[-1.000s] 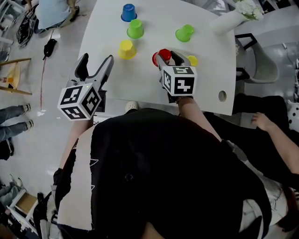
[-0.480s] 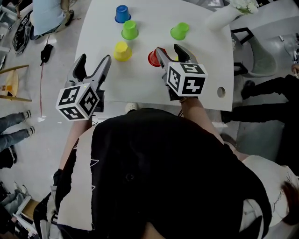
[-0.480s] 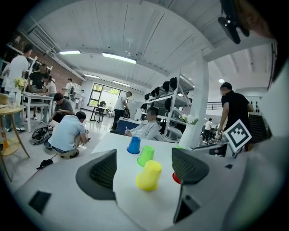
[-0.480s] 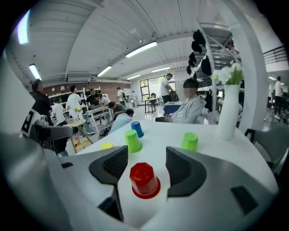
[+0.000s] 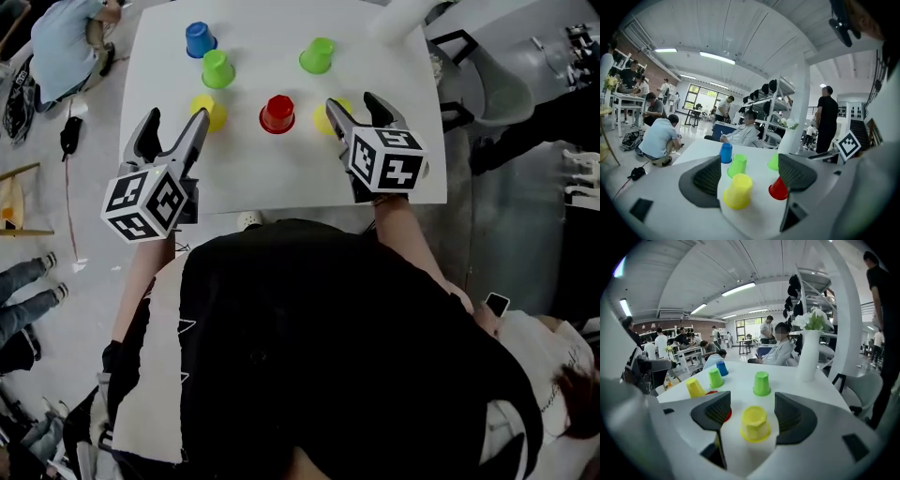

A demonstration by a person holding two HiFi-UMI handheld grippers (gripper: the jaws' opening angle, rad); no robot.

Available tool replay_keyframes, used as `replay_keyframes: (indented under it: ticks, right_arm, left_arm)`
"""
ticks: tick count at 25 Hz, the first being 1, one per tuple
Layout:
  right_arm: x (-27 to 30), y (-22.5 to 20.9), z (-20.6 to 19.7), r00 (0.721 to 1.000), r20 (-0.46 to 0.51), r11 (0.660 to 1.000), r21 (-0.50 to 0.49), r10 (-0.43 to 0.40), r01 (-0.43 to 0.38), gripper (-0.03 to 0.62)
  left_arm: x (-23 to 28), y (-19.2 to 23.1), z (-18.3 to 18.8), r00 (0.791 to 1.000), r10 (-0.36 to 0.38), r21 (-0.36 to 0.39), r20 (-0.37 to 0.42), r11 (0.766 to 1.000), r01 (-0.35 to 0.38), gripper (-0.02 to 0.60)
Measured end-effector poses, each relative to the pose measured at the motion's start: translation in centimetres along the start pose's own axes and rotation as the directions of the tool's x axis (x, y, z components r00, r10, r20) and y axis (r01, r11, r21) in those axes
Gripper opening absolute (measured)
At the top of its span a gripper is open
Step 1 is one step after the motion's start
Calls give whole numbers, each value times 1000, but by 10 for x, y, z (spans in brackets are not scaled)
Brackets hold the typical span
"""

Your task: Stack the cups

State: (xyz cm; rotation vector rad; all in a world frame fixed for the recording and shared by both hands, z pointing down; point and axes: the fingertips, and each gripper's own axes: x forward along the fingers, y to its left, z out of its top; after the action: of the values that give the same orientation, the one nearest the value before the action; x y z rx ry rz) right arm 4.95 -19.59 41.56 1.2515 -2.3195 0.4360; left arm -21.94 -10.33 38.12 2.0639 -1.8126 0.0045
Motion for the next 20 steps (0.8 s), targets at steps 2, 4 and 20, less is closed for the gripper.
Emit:
replay_keyframes:
  ticks: [2,4,20]
  right_arm:
    - [3,-2,-13,999,-34,1000,3,13,-13,295]
    - [6,-2,-23,998,-58,999,15,37,-36,293]
    - [28,-6,-51,987,-148,998,-4,68,-70,224]
  left_arm:
    - [4,-6,-1,1000,-5,3,-7,1000,5,379]
    - [7,-11,-4,1000,-6,4,-14,1000,6,379]
    - [6,-13,-9,998,46,2,-31,999,-46,379]
